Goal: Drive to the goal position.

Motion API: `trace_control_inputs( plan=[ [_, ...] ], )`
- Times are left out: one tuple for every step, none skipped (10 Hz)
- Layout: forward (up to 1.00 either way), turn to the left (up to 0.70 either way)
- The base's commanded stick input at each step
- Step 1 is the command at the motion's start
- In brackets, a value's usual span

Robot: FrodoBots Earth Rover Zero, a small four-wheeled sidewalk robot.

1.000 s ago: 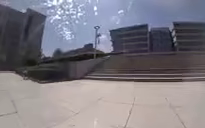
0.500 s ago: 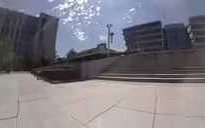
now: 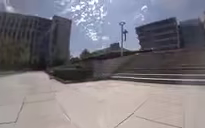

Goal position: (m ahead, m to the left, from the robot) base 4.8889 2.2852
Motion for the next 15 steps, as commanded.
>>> trace_control_inputs(
  plan=[
    [0.70,0.27],
    [0.70,0.27],
    [0.70,0.27],
    [0.70,0.27],
    [0.70,0.27],
    [0.70,0.27],
    [0.70,0.27],
    [0.70,0.27],
    [0.70,0.27],
    [0.70,0.27],
    [0.70,0.27],
    [0.70,0.27],
    [0.70,0.27],
    [0.70,0.27],
    [0.70,0.27]
  ],
)
